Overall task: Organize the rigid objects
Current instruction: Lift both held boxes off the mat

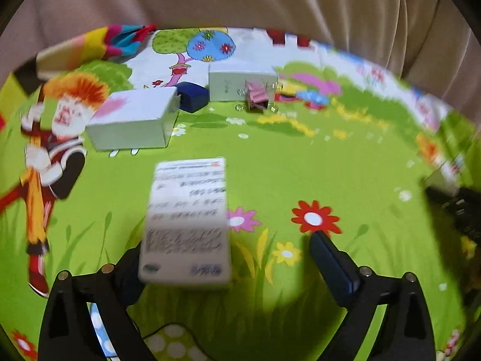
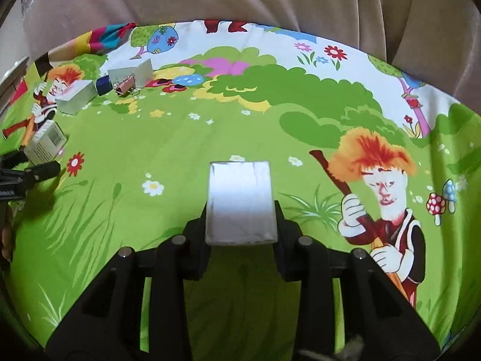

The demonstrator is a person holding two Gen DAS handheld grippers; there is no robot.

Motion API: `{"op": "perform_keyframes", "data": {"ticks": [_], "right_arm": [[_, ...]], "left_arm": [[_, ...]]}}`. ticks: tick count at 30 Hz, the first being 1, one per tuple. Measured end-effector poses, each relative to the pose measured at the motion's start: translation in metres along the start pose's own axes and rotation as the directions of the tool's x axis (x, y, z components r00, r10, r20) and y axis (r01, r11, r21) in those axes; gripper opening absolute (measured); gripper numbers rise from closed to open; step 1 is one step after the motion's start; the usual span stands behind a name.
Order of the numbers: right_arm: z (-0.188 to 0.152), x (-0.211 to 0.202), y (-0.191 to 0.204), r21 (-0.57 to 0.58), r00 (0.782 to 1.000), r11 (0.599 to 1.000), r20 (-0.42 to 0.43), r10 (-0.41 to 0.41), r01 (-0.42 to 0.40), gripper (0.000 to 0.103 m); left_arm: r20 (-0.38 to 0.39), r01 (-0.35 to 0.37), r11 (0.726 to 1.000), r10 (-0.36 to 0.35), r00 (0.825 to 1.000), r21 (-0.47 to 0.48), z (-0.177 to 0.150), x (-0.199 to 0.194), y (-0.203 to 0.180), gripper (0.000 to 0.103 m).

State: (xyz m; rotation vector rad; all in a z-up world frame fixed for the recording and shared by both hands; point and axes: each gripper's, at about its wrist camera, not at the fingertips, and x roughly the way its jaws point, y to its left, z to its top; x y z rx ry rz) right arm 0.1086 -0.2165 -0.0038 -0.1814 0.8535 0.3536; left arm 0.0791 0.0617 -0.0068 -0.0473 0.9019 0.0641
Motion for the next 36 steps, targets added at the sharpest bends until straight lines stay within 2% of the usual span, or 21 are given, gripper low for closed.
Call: {"op": "perform_keyframes", "data": {"ticks": [2, 10, 12, 13, 14, 15, 17, 19, 20, 22, 24, 25, 26, 28, 31, 36], "right_arm": [[-0.001, -0.001, 0.002, -0.01, 1.0, 1.0, 0.001, -0.011, 0.011, 0.038], [-0.002, -0.001, -0.001, 0.007, 1.0, 1.0, 0.001, 0.008, -0.008, 0.039], [-0.001, 0.001, 0.001, 0.009, 1.0, 1.0, 0.0, 0.01, -0.01, 0.039], [-0.001, 0.002, 0.001, 0.008, 1.0, 1.0, 0.0, 0.01, -0.01, 0.039], [-0.001, 0.002, 0.001, 0.009, 1.0, 1.0, 0.001, 0.011, -0.011, 0.039], [-0.001, 0.001, 0.001, 0.01, 1.0, 1.0, 0.0, 0.012, -0.012, 0.039], [-0.001, 0.002, 0.0, 0.012, 1.0, 1.0, 0.001, 0.015, -0.015, 0.039], [-0.001, 0.002, 0.0, 0.011, 1.0, 1.0, 0.001, 0.015, -0.015, 0.039], [0.0, 0.002, 0.0, 0.011, 1.0, 1.0, 0.001, 0.015, -0.015, 0.039], [-0.001, 0.002, 0.0, 0.012, 1.0, 1.0, 0.001, 0.016, -0.016, 0.039], [-0.001, 0.001, 0.0, 0.01, 1.0, 1.0, 0.001, 0.015, -0.015, 0.039], [-0.001, 0.002, 0.0, 0.01, 1.0, 1.0, 0.002, 0.015, -0.015, 0.039], [0.0, 0.002, -0.001, 0.011, 1.0, 1.0, 0.002, 0.016, -0.016, 0.039], [-0.001, 0.002, 0.0, 0.013, 1.0, 1.0, 0.002, 0.018, -0.018, 0.039], [-0.001, 0.002, 0.0, 0.016, 1.0, 1.0, 0.002, 0.022, -0.022, 0.039], [-0.001, 0.002, 0.0, 0.016, 1.0, 1.0, 0.003, 0.022, -0.022, 0.039]], "left_arm": [[0.003, 0.014, 1.0, -0.014, 1.0, -0.012, 0.004, 0.003, 0.003, 0.097], [0.045, 0.033, 0.983, -0.025, 0.999, -0.18, 0.002, -0.005, 0.034, 0.097], [0.03, -0.004, 0.987, 0.009, 0.999, -0.161, 0.005, -0.003, 0.032, 0.095], [0.024, -0.037, 0.989, 0.041, 0.999, -0.146, 0.006, -0.002, 0.03, 0.08], [0.03, -0.081, 0.989, 0.085, 0.996, -0.124, 0.006, -0.004, 0.026, 0.04], [0.034, -0.072, 0.992, 0.076, 0.997, -0.099, 0.007, -0.006, 0.021, 0.041], [0.012, 0.039, 0.995, -0.038, 0.999, -0.09, 0.008, -0.011, 0.006, 0.041], [0.021, 0.058, 0.998, -0.058, 0.998, -0.003, 0.009, -0.012, -0.032, 0.041], [0.027, 0.062, 0.998, -0.062, 0.998, 0.022, 0.011, -0.012, -0.045, 0.041], [0.016, 0.115, 0.992, -0.116, 0.993, 0.049, 0.015, -0.004, -0.075, 0.041], [0.047, 0.093, 0.993, -0.097, 0.994, 0.074, 0.017, 0.0, -0.096, 0.041], [0.052, 0.059, 0.992, -0.065, 0.996, 0.114, 0.017, 0.001, -0.108, 0.041], [0.047, 0.08, 0.988, -0.087, 0.995, 0.129, 0.017, 0.001, -0.113, 0.041], [0.051, 0.08, 0.987, -0.087, 0.995, 0.141, 0.016, 0.001, -0.113, 0.041], [0.049, 0.113, 0.987, -0.119, 0.992, 0.11, 0.016, 0.002, -0.107, 0.042], [0.05, 0.092, 0.989, -0.098, 0.994, 0.119, 0.015, 0.001, -0.111, 0.042]]}}
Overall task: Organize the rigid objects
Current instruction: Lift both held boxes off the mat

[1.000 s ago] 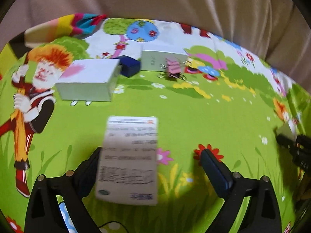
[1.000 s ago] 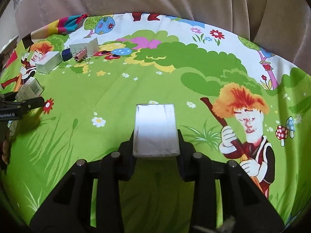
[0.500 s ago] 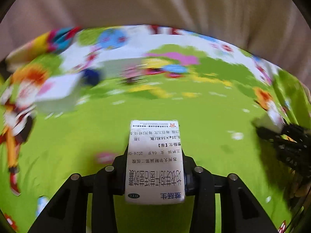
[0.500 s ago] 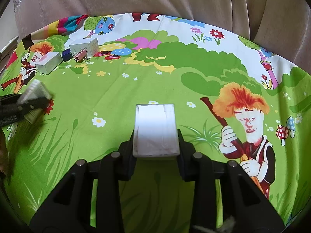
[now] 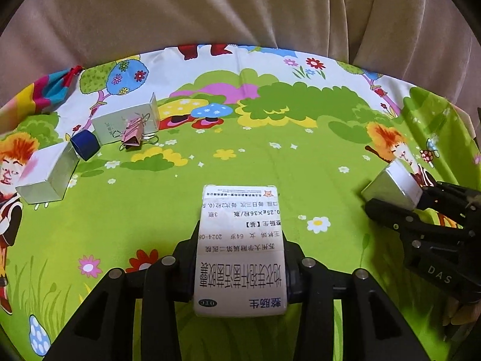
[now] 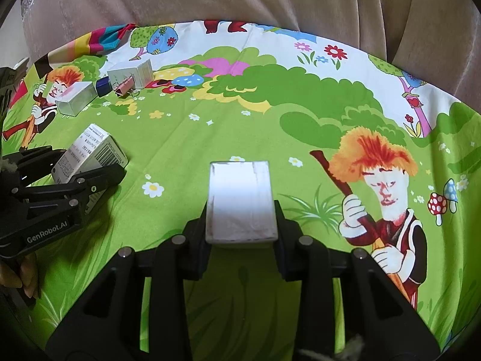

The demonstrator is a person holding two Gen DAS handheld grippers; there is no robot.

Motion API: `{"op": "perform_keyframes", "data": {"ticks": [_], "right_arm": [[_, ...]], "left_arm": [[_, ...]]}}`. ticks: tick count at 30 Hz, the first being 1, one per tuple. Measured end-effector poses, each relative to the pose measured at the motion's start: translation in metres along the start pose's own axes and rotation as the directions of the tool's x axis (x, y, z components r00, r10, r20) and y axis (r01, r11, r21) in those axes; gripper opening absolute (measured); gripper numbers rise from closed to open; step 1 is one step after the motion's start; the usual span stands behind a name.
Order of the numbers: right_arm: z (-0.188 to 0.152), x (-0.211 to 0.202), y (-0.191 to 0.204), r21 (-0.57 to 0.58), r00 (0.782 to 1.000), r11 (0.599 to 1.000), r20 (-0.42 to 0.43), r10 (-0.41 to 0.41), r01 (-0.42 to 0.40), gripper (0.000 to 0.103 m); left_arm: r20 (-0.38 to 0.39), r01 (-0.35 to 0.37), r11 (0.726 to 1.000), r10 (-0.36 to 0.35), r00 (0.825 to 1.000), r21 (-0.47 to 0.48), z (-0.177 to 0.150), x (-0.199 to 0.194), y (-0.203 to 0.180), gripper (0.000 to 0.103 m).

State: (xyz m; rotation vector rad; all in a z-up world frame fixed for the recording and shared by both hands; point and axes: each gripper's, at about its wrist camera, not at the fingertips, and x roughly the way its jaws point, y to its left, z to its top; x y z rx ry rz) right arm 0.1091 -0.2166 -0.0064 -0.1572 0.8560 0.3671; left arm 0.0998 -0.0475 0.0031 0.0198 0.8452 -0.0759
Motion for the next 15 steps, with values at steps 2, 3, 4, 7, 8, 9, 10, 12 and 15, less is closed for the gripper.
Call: {"op": "perform_keyframes", "data": {"ticks": [2, 3, 4, 7, 8, 9, 10, 12, 15], "right_arm": [[-0.0001, 0.0003, 0.0003, 0.0, 1.0, 1.0, 0.0, 0.0, 0.0, 0.039], [-0.0002, 0.0, 0.0002, 0.0, 1.0, 1.0, 0.0, 0.0, 0.0, 0.039], [-0.0002, -0.0001, 0.0001, 0.0, 1.0, 1.0, 0.0, 0.0, 0.0, 0.039], [-0.0001, 0.0001, -0.0009, 0.004, 1.0, 1.0, 0.002, 0.003, -0.003, 0.039], [0.0, 0.0003, -0.0016, 0.007, 1.0, 1.0, 0.002, 0.004, -0.004, 0.039], [0.0001, 0.0002, -0.002, 0.009, 1.0, 1.0, 0.003, 0.004, -0.004, 0.039], [-0.0001, 0.0, -0.0019, 0.011, 1.0, 1.0, 0.003, 0.003, -0.003, 0.039], [0.0, 0.0, -0.0011, 0.009, 1.0, 1.0, 0.002, -0.001, 0.001, 0.039], [-0.0002, -0.0005, 0.0001, 0.004, 1.0, 1.0, 0.003, -0.007, 0.007, 0.039]], "left_arm": [[0.0, 0.004, 1.0, -0.004, 1.0, -0.005, 0.0012, 0.0027, 0.0004, 0.042], [0.0, 0.002, 1.0, -0.002, 1.0, -0.008, 0.0014, 0.0029, 0.0003, 0.042], [-0.001, -0.005, 1.0, 0.005, 1.0, -0.005, 0.0013, 0.0028, -0.0004, 0.042], [0.0, -0.029, 1.0, 0.029, 1.0, -0.002, 0.0007, 0.0025, -0.0017, 0.043], [0.0, -0.033, 0.999, 0.033, 0.999, -0.005, 0.0006, 0.0024, -0.0013, 0.043], [0.0, -0.037, 0.999, 0.037, 0.999, -0.011, 0.0006, 0.0024, -0.0001, 0.043], [0.0, -0.041, 0.999, 0.041, 0.999, -0.023, 0.0008, 0.0024, 0.0021, 0.043], [0.0, -0.052, 0.998, 0.052, 0.999, -0.042, 0.0008, 0.0027, 0.0045, 0.043], [-0.001, -0.09, 0.994, 0.091, 0.996, -0.066, 0.0009, 0.0027, 0.0066, 0.042]]}}
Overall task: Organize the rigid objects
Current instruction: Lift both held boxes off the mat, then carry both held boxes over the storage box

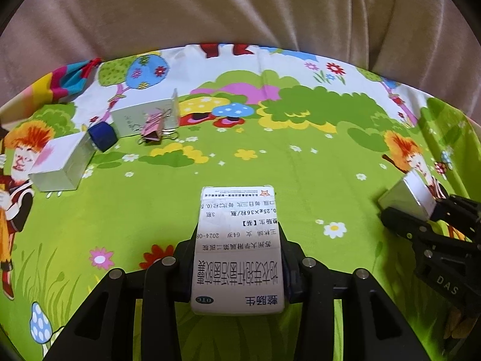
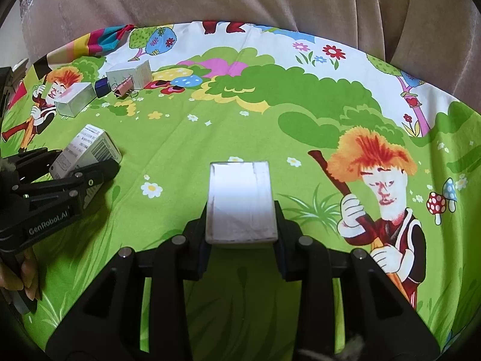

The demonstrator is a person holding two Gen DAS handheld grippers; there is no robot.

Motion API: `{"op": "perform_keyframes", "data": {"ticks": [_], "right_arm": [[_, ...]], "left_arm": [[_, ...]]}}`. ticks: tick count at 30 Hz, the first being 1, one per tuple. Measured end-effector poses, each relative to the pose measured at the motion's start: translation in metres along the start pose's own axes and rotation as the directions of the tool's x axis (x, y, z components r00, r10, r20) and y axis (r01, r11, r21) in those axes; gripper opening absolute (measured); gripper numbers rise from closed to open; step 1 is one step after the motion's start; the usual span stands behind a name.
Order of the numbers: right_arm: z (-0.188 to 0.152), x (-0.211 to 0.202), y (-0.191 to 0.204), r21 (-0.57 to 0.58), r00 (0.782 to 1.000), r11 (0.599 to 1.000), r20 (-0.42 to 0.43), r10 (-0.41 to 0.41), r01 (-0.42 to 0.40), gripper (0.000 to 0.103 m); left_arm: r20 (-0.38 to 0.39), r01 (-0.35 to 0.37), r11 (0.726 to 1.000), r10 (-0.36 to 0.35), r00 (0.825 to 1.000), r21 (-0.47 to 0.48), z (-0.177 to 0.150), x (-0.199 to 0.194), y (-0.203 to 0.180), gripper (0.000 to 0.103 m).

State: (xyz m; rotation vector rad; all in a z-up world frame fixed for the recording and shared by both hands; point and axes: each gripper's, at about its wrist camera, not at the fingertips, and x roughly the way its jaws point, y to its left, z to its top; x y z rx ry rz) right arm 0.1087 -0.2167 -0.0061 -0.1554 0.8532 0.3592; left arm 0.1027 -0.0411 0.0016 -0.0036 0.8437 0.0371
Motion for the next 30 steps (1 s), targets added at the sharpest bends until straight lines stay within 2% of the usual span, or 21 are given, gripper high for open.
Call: {"op": "perform_keyframes", "data": {"ticks": [5, 8, 14, 16, 19, 23, 26, 28, 30], "right_arm": [[0.0, 0.0, 0.001, -0.003, 1.0, 1.0, -0.001, -0.011, 0.011, 0.039], [0.001, 0.0, 0.001, -0.008, 1.0, 1.0, -0.002, -0.017, 0.017, 0.039], [-0.007, -0.006, 0.003, 0.018, 1.0, 1.0, -0.005, -0.018, 0.018, 0.039], [-0.019, -0.019, 0.009, 0.043, 1.0, 0.999, -0.01, -0.008, 0.008, 0.039], [-0.048, -0.047, 0.026, 0.072, 0.999, 0.997, 0.019, 0.039, -0.04, 0.039], [-0.078, -0.08, 0.059, 0.004, 0.998, 0.998, 0.033, 0.058, -0.058, 0.039], [-0.079, -0.118, 0.07, -0.023, 0.992, 0.999, 0.122, 0.046, -0.043, 0.039], [-0.073, -0.15, 0.072, -0.027, 0.975, 0.999, 0.222, 0.023, -0.017, 0.039], [-0.067, -0.183, 0.073, -0.023, 0.943, 1.0, 0.334, -0.002, 0.01, 0.039]], "left_arm": [[-0.006, -0.042, 0.998, 0.042, 0.999, -0.044, -0.006, -0.005, 0.008, 0.042], [-0.008, 0.009, 0.99, -0.01, 1.0, -0.138, -0.023, -0.024, 0.021, 0.042], [-0.024, 0.052, 0.977, -0.059, 0.998, -0.205, -0.054, -0.053, 0.044, 0.042], [-0.016, 0.075, 0.971, -0.08, 0.997, -0.225, -0.07, -0.064, 0.053, 0.042], [-0.018, 0.066, 0.977, -0.071, 0.997, -0.201, -0.086, -0.078, 0.054, 0.041], [-0.005, 0.101, 0.971, -0.104, 0.995, -0.215, -0.095, -0.099, 0.053, 0.041], [0.077, 0.102, 0.979, -0.089, 0.993, -0.177, -0.089, -0.131, 0.044, 0.041], [0.164, 0.104, 0.983, -0.078, 0.983, -0.153, -0.082, -0.16, 0.037, 0.041], [0.244, 0.098, 0.987, -0.063, 0.968, -0.131, -0.076, -0.187, 0.031, 0.041]]}}
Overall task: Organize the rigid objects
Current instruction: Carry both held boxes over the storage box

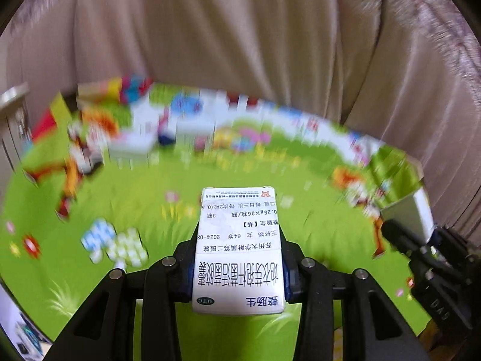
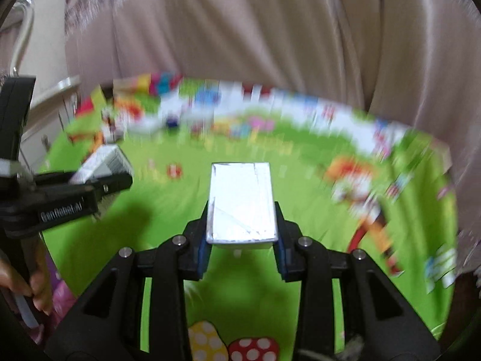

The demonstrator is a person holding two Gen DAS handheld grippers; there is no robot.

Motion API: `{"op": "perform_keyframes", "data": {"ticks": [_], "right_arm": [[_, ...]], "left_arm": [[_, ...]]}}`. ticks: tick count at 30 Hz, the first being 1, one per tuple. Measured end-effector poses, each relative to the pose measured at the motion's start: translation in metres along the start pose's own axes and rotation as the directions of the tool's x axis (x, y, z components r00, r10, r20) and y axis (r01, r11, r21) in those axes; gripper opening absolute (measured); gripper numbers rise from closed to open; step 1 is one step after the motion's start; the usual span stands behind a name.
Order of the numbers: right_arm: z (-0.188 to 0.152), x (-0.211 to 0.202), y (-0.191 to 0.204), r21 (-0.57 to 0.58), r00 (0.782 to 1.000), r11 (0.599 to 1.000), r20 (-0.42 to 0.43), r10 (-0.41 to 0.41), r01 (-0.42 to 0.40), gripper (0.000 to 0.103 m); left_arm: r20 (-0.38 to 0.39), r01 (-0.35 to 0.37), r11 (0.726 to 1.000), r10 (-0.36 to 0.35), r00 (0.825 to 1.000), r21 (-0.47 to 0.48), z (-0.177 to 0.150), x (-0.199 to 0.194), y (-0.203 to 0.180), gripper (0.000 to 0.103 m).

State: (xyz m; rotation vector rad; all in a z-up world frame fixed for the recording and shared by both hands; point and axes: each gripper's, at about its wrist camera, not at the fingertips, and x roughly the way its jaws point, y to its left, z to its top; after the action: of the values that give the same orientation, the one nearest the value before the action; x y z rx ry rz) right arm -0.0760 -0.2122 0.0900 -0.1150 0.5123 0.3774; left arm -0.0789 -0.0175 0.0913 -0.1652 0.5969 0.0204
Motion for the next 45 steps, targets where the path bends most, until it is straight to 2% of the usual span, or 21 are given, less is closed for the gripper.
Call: {"op": "perform_keyframes", "data": {"ticks": [3, 5, 7, 8, 10, 13, 15, 17, 19, 23, 31, 34, 39, 45], "right_arm": [[0.019, -0.039, 0.002, 0.006, 0.985, 0.999, 0.168, -0.048, 0.047, 0.039], [0.025, -0.068, 0.005, 0.018, 0.952, 0.997, 0.294, -0.082, 0.08, 0.039], [0.027, -0.089, 0.007, 0.04, 0.917, 0.994, 0.383, -0.112, 0.105, 0.039], [0.028, -0.103, 0.008, 0.052, 0.893, 0.993, 0.435, -0.117, 0.105, 0.039], [0.03, -0.123, 0.011, 0.06, 0.855, 0.991, 0.502, -0.133, 0.119, 0.039], [0.034, -0.143, 0.016, 0.056, 0.818, 0.991, 0.56, -0.134, 0.124, 0.039], [0.035, -0.151, 0.019, 0.052, 0.799, 0.991, 0.587, -0.129, 0.122, 0.039], [0.036, -0.157, 0.026, 0.038, 0.791, 0.992, 0.599, -0.12, 0.122, 0.039], [0.037, -0.159, 0.031, 0.021, 0.794, 0.993, 0.599, -0.106, 0.116, 0.039], [0.035, -0.159, 0.042, -0.004, 0.804, 0.996, 0.59, -0.072, 0.092, 0.039], [0.033, -0.157, 0.072, -0.085, 0.821, 0.996, 0.57, 0.018, 0.037, 0.039], [0.032, -0.154, 0.086, -0.115, 0.832, 0.993, 0.55, 0.074, -0.013, 0.039], [0.026, -0.144, 0.116, -0.192, 0.855, 0.974, 0.478, 0.203, -0.124, 0.039], [0.017, -0.141, 0.156, -0.296, 0.848, 0.936, 0.431, 0.308, -0.189, 0.039]], "left_arm": [[0.143, -0.009, 0.999, 0.004, 0.99, 0.034, 0.015, -0.04, -0.015, 0.041], [0.211, -0.021, 0.998, 0.008, 0.977, 0.058, 0.021, -0.058, -0.023, 0.041], [0.285, -0.033, 0.996, 0.007, 0.959, 0.087, 0.024, -0.081, -0.032, 0.041], [0.316, -0.037, 0.995, 0.005, 0.949, 0.096, 0.026, -0.091, -0.034, 0.041], [0.397, -0.065, 0.99, 0.011, 0.918, 0.123, 0.027, -0.114, -0.043, 0.041], [0.486, -0.089, 0.986, 0.009, 0.874, 0.142, 0.025, -0.141, -0.05, 0.042], [0.518, -0.089, 0.985, -0.001, 0.856, 0.148, 0.025, -0.153, -0.052, 0.042], [0.526, -0.085, 0.985, -0.006, 0.851, 0.149, 0.025, -0.158, -0.052, 0.042], [0.526, -0.085, 0.985, -0.008, 0.85, 0.151, 0.025, -0.161, -0.05, 0.042], [0.509, -0.08, 0.987, -0.003, 0.861, 0.142, 0.022, -0.166, -0.042, 0.042], [0.484, -0.105, 0.991, 0.049, 0.874, 0.089, 0.007, -0.173, -0.01, 0.042], [0.471, -0.13, 0.99, 0.086, 0.878, 0.062, -0.001, -0.177, 0.007, 0.042], [0.417, -0.159, 0.987, 0.144, 0.898, 0.001, -0.017, -0.181, 0.04, 0.042], [0.38, -0.21, 0.972, 0.234, 0.895, -0.104, -0.039, -0.193, 0.086, 0.042]]}}
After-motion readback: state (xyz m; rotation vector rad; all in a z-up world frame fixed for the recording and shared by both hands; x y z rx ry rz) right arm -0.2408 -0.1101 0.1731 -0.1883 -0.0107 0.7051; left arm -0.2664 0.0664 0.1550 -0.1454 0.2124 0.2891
